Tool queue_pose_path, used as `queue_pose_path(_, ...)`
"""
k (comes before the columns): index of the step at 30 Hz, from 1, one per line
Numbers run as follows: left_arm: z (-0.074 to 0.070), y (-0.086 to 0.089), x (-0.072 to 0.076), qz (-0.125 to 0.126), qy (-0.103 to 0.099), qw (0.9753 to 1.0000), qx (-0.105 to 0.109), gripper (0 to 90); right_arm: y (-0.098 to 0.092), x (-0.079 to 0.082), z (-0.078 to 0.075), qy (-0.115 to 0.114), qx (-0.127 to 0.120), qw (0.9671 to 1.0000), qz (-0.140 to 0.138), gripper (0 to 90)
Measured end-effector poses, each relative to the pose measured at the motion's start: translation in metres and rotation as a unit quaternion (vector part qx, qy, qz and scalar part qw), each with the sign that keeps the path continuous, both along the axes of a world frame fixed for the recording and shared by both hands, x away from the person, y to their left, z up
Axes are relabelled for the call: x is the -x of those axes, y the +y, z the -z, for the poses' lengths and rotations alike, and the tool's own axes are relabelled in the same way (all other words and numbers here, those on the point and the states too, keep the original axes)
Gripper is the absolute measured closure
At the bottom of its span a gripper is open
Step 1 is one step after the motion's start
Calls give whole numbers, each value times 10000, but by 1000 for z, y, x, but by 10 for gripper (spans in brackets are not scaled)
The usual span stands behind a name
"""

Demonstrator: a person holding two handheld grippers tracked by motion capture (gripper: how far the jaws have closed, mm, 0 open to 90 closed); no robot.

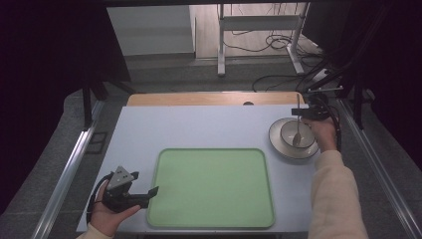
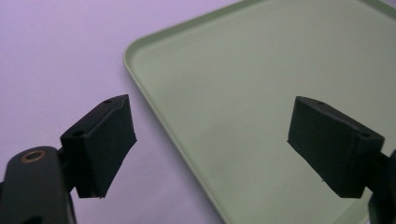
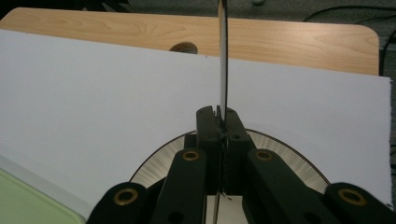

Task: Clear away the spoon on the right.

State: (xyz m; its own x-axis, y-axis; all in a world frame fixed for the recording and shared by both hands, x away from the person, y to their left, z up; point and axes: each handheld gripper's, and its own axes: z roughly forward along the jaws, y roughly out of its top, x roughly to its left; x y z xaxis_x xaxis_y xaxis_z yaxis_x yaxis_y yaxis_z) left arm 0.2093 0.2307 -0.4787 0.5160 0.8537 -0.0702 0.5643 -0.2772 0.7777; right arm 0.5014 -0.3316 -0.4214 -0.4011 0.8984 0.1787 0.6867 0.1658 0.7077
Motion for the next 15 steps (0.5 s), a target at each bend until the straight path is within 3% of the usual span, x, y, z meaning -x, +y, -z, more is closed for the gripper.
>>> queue_pose_path(15, -1, -1, 0, -20, -26, 10000, 21, 148, -4, 23, -31, -438, -201, 9987, -134, 887)
